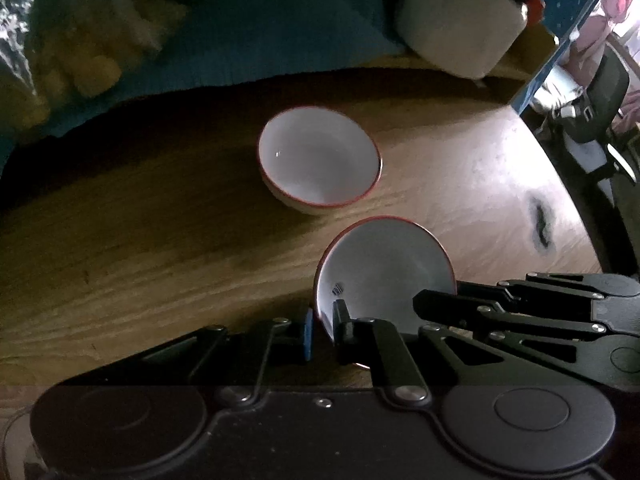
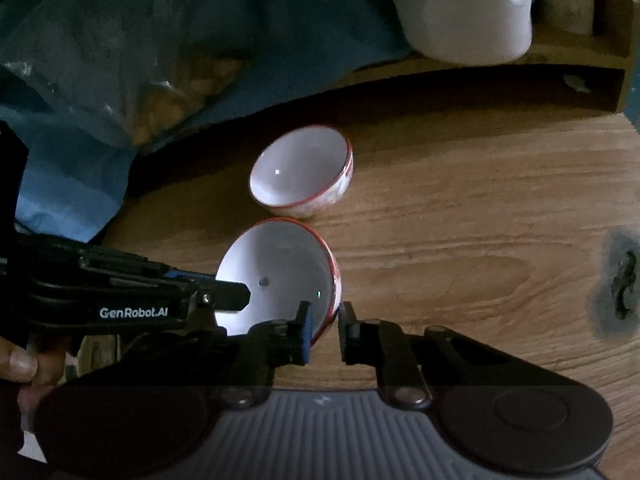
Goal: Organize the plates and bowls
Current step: 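Lift the white bowl with the left tool and carry it over the steel bowl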
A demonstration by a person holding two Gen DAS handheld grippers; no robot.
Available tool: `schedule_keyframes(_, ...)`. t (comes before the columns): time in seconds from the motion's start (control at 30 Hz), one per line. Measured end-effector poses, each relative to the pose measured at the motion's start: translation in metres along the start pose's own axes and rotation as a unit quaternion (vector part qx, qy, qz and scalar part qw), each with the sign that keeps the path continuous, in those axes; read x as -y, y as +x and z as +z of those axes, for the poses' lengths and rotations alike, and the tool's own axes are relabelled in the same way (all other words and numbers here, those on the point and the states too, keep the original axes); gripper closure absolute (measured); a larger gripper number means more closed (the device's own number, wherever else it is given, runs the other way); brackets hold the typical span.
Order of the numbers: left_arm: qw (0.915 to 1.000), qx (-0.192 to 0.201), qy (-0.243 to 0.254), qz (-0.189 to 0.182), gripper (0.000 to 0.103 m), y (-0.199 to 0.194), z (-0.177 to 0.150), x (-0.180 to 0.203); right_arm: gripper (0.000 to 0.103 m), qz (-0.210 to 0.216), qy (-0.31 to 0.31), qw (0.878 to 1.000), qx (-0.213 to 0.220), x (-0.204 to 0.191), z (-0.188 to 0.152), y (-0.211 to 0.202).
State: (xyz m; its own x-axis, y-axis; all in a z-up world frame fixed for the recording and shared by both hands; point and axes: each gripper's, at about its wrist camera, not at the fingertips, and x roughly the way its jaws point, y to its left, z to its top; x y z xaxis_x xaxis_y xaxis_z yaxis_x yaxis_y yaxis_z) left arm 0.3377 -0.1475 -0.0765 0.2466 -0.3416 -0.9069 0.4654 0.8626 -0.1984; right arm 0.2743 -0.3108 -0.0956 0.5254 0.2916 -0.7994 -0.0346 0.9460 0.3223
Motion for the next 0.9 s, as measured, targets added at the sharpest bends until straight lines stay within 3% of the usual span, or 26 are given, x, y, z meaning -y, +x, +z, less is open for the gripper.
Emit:
schedule_keyframes(0.47, 0.997, 0.074, -0.016, -0.018, 0.096, -0.063, -0.001, -0.008, 0.089, 0.033, -0.017, 0.998, 0.053, -0.015, 0.009, -0.038)
schedule_keyframes(0.67, 0.9965, 0.075, -0.03, -0.021, 0.096, -0.077, -0.013, -0.016, 0.089, 0.056, -0.049, 0.996, 0.043, -0.028, 0.007, -0.044)
schedule_keyframes(0.9, 0.998, 0.048, -0.035, -0.02, 0.097, -0.085, -0.04, -0.028, 0.089, 0.091, -0.094, 0.991, 0.005, -0.039, 0.001, -0.043)
